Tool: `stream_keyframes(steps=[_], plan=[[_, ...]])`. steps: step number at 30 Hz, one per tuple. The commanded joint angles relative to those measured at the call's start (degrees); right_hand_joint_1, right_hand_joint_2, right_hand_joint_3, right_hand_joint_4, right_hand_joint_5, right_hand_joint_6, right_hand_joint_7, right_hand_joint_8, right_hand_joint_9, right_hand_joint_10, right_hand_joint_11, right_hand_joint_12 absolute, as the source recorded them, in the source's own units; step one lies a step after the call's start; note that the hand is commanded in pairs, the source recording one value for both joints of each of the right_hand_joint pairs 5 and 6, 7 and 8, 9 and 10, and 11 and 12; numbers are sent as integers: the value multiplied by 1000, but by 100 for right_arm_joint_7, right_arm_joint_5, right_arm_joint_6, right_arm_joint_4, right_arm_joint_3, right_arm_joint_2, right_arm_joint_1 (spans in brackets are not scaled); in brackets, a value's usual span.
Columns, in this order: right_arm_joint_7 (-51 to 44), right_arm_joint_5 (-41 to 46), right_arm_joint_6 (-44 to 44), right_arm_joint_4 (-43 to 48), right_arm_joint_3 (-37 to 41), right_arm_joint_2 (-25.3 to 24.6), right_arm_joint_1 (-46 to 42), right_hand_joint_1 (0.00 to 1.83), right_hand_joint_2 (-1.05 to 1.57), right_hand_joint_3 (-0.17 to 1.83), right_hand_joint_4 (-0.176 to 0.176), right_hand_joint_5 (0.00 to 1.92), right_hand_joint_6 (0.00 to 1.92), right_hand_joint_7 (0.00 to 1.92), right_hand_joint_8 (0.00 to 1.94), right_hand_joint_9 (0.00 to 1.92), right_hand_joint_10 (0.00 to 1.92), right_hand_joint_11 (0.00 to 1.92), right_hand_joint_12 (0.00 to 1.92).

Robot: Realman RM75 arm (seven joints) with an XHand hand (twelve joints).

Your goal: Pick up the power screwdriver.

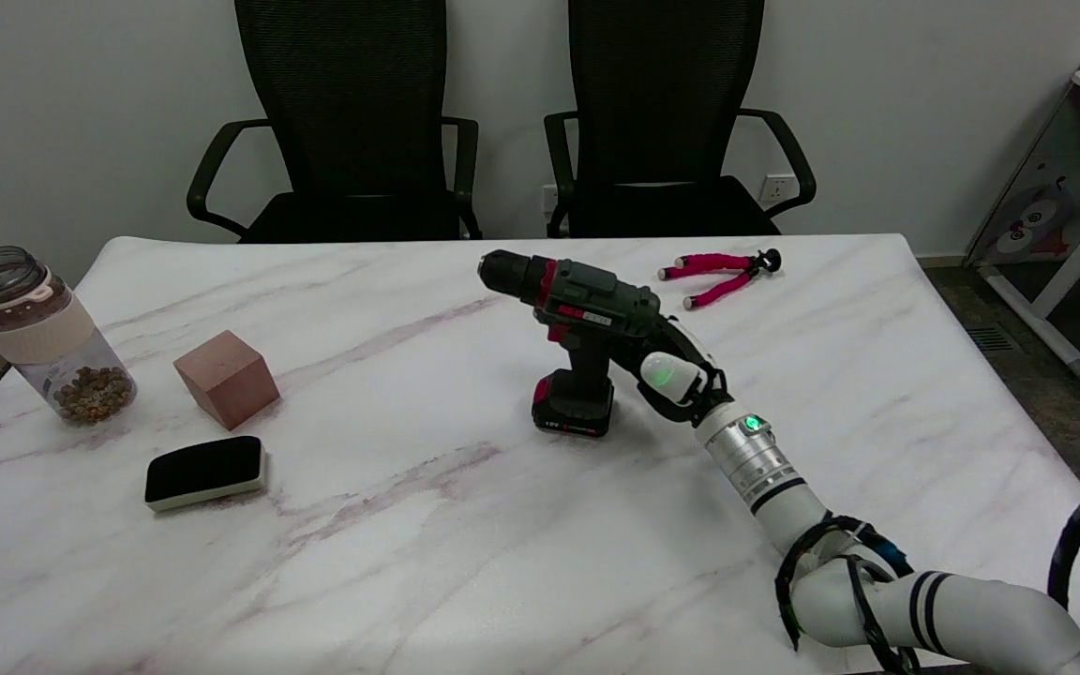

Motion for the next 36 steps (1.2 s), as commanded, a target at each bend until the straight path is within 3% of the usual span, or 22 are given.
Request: stream_keyframes(steps=[1,25,36], plan=[[94,-252,-205,198,-142,-383,386,928,-362,795,75,211,211,211,211,344,344,327,327],[67,-217,-156,268,-76,-393,308,988,-248,714,68,258,258,258,258,373,373,385,385],[58,-217,-217,343,-63,-375,321,1058,121,728,71,522,522,522,522,591,591,748,748]])
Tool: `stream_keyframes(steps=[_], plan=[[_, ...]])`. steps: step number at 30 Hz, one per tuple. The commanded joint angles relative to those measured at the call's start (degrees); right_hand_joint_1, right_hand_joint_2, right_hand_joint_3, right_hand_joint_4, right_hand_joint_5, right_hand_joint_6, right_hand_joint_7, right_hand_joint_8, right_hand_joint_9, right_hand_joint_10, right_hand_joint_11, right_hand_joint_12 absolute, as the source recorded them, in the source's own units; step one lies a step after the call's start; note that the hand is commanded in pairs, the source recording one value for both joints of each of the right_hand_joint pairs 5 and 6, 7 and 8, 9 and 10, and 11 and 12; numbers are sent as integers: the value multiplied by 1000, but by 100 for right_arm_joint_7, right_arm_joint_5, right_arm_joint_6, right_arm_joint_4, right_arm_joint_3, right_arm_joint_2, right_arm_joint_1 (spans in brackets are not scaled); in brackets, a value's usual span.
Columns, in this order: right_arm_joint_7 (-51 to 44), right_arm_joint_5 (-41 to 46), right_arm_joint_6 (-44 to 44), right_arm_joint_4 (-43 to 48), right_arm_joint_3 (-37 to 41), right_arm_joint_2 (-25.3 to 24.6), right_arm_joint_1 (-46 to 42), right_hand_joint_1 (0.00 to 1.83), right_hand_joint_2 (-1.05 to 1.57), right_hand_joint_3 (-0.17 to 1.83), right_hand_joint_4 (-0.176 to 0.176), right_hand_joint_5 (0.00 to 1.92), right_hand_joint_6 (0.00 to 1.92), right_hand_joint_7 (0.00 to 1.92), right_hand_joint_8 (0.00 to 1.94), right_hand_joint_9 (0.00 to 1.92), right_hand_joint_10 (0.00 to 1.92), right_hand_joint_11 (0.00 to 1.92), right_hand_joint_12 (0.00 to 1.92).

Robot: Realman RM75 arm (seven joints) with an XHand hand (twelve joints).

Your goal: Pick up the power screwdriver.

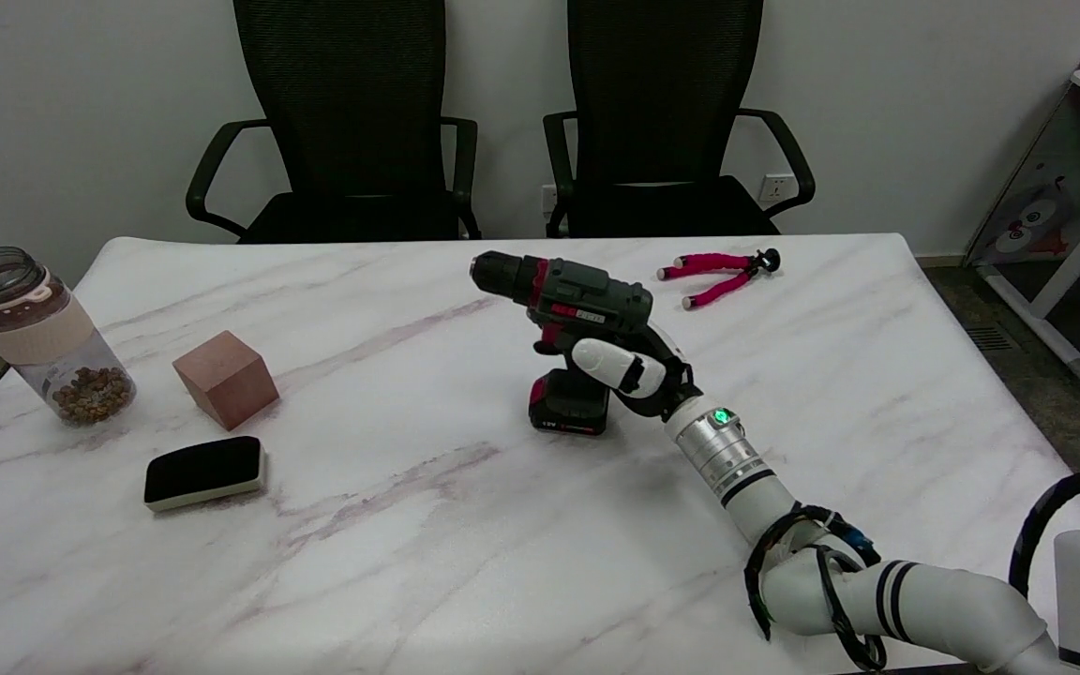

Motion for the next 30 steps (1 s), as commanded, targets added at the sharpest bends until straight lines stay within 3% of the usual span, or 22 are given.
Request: stream_keyframes(steps=[1,8,14,17,30], plan=[[-6,6,-59,109,24,-10,18,1059,144,736,69,545,545,545,545,613,613,762,762],[-7,10,-224,110,75,-10,49,1061,247,804,57,630,630,630,630,742,742,805,805],[-20,10,-308,116,126,-19,66,1061,489,788,49,738,738,738,738,1268,1268,1120,1120],[-20,10,-317,132,129,-19,80,1056,555,841,46,777,777,777,777,1420,1420,1206,1206],[-29,10,-396,171,121,-28,182,1042,636,911,46,873,873,873,873,1554,1554,1281,1281]])
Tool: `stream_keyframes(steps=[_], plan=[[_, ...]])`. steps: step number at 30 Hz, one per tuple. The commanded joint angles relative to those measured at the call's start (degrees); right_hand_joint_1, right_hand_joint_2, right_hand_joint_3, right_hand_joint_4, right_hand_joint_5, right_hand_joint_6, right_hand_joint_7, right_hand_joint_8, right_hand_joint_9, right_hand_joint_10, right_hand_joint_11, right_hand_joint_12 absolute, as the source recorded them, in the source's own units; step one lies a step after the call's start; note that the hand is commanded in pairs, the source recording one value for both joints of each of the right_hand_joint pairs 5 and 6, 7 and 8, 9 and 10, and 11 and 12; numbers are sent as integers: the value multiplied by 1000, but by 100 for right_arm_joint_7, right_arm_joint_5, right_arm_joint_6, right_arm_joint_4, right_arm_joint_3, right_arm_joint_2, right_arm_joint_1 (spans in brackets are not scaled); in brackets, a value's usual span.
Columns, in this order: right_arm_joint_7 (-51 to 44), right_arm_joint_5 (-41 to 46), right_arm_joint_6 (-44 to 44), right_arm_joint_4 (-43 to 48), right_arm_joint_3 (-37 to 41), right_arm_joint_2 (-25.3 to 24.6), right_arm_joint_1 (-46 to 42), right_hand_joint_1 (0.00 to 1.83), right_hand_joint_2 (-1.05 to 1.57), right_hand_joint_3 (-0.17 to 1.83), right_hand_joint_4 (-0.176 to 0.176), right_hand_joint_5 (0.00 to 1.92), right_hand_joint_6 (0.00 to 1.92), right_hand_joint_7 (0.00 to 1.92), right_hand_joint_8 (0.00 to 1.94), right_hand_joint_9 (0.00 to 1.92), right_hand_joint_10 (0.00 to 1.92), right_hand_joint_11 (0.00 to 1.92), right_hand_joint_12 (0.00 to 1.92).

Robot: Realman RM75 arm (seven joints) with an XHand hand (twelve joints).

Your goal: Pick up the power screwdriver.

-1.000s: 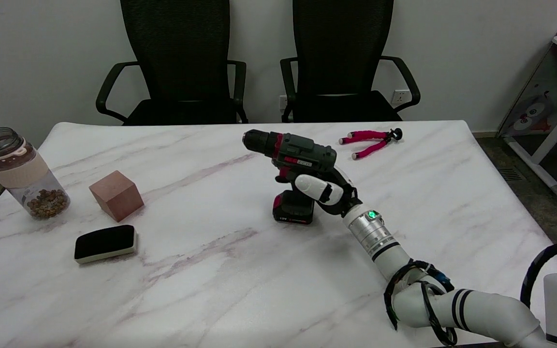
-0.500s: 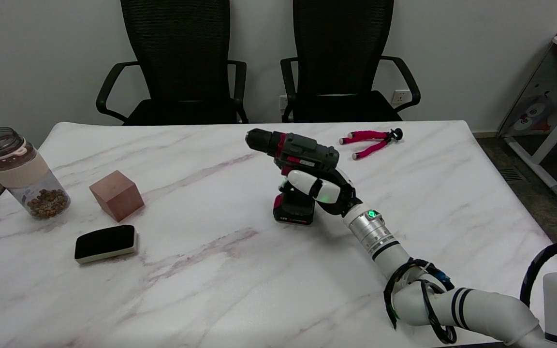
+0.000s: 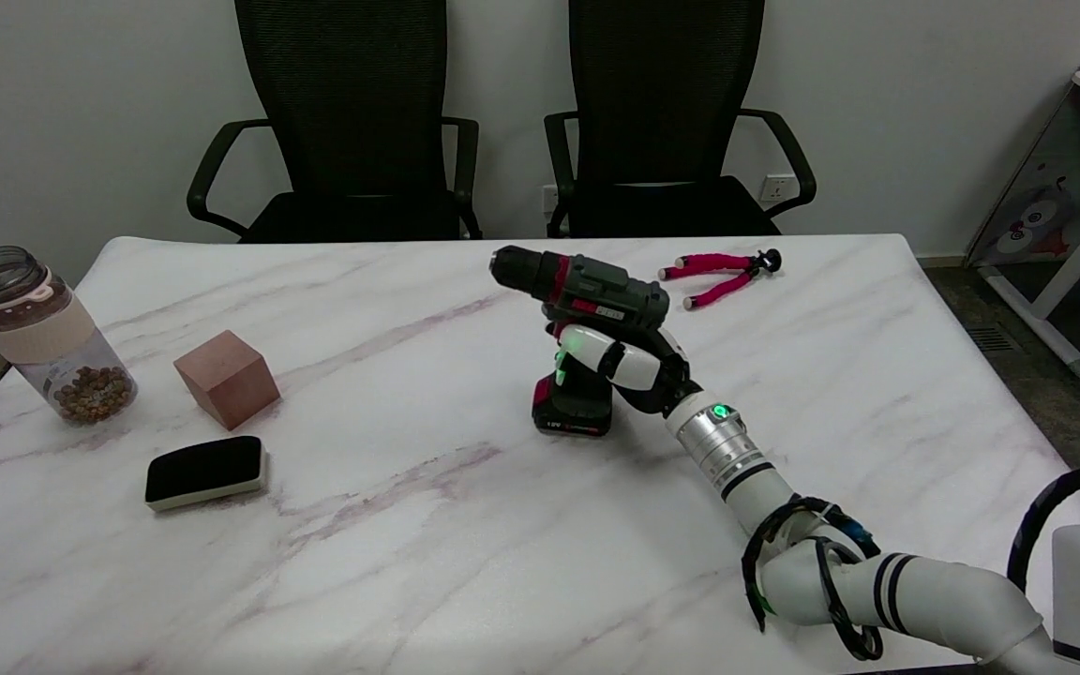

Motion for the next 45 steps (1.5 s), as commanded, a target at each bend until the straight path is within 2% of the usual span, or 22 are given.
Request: stream_keyframes(steps=[1,3,5,7,9,20,28,34,35,36,37,41,45], plan=[[-15,11,-121,42,11,-9,123,1041,644,908,42,897,897,897,897,1559,1559,1284,1284],[-15,11,-124,42,8,-9,141,1038,668,891,20,987,987,987,987,1571,1571,1287,1287],[-23,7,-129,42,-6,-17,153,1027,722,928,7,1228,1228,1228,1228,1614,1614,1293,1293],[-24,11,-151,37,-10,-18,157,1013,781,939,17,1379,1379,1379,1379,1659,1659,1299,1299],[-24,11,-164,33,-5,-18,157,1004,820,934,20,1452,1452,1452,1452,1696,1696,1304,1304],[-24,11,-264,-11,-6,-40,219,954,981,888,28,1437,1437,1437,1437,1911,1911,1451,1451],[-24,11,-273,-11,-10,-154,293,954,1006,871,24,1411,1411,1411,1411,1920,1920,1494,1494],[-24,-24,-305,-30,-10,-172,338,954,1023,860,29,1479,1479,1479,1479,1920,1920,1668,1668],[-24,-24,-321,-47,-15,-181,347,954,1027,858,33,1512,1512,1512,1512,1920,1920,1691,1691],[-24,-24,-331,-59,-19,-190,356,944,1036,857,120,1576,1576,1576,1576,1920,1920,1715,1715],[-24,-24,-334,-64,-19,-194,360,936,1041,857,176,1615,1615,1615,1615,1920,1920,1730,1730],[-24,-33,-335,-109,-19,-218,401,918,1057,868,176,1854,1854,1854,1854,1920,1920,1842,1842],[-162,-41,-457,-234,-28,-220,459,895,1032,884,176,1920,1920,1920,1920,1920,1920,1920,1920]])
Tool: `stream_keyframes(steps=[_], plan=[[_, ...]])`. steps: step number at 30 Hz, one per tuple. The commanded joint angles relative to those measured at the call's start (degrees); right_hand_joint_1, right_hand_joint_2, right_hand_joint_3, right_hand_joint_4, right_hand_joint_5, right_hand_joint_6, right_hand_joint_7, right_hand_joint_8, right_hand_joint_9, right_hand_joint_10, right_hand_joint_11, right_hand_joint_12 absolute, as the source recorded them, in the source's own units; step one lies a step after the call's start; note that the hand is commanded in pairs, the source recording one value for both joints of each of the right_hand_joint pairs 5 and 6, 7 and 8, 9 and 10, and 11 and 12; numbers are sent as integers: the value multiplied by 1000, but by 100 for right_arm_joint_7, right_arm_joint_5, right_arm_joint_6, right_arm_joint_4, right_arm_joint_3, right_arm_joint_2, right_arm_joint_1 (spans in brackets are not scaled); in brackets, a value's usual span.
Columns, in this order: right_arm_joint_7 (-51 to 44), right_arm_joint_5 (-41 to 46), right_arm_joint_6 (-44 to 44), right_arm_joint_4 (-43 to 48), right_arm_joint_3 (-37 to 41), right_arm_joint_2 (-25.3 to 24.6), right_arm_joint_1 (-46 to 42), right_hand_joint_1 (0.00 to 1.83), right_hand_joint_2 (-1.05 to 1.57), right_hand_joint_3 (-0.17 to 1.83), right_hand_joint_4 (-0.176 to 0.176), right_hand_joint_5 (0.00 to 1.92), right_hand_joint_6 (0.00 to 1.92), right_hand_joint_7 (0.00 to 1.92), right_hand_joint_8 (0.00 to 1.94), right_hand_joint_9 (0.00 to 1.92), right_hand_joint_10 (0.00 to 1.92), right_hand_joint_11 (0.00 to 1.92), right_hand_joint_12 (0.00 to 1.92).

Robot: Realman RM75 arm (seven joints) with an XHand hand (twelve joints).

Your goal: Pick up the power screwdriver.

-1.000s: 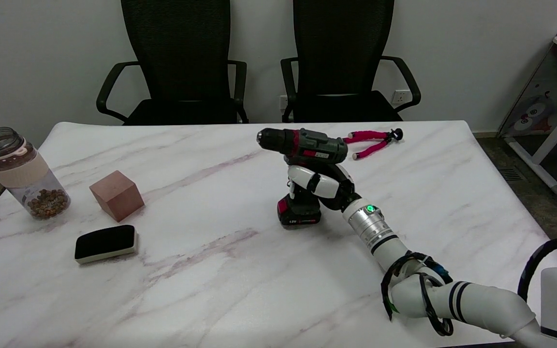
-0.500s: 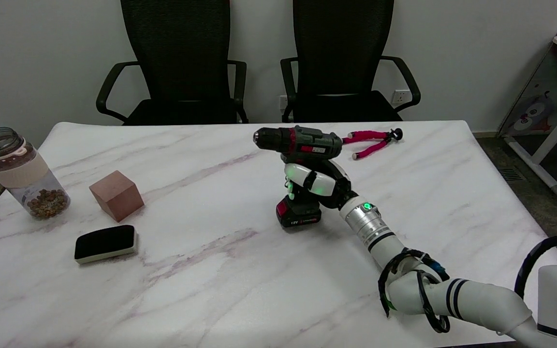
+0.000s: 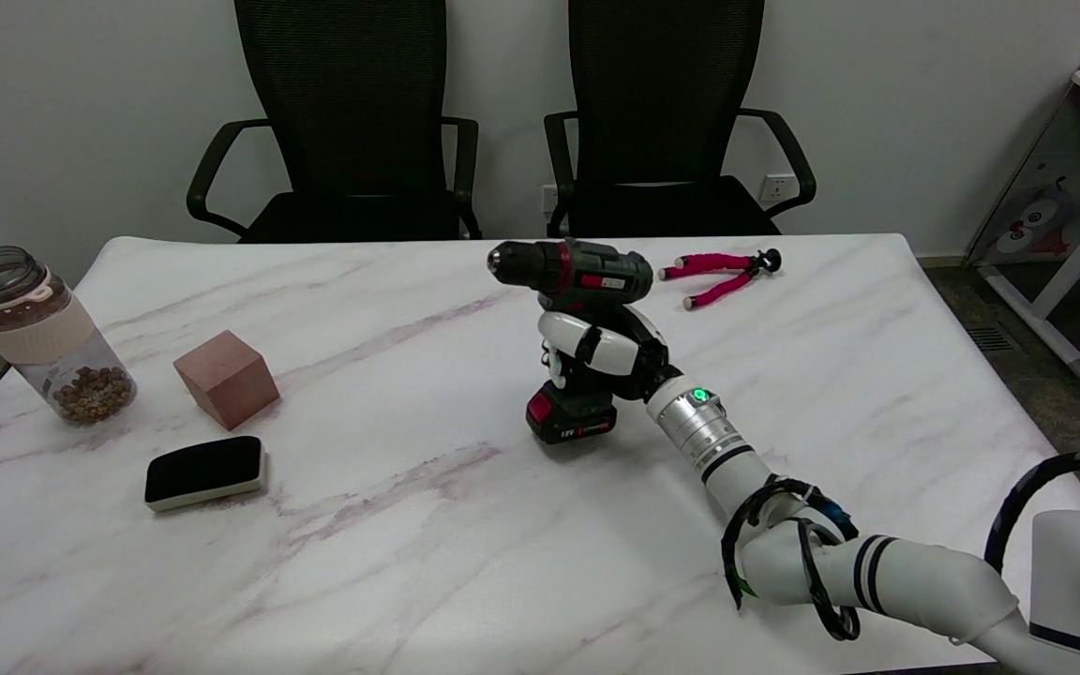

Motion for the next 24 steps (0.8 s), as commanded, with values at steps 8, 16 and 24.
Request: stream_keyframes(steps=[8,16,24], plan=[[-751,2,-585,-530,-7,-108,380,882,1026,918,176,1920,1920,1920,1920,1920,1920,1920,1920],[-1112,-3,-645,-669,93,-107,617,898,1120,934,176,1920,1920,1920,1920,1920,1920,1920,1920],[-1707,17,-654,-885,314,-14,954,898,1183,958,176,1920,1920,1920,1920,1920,1920,1920,1920]])
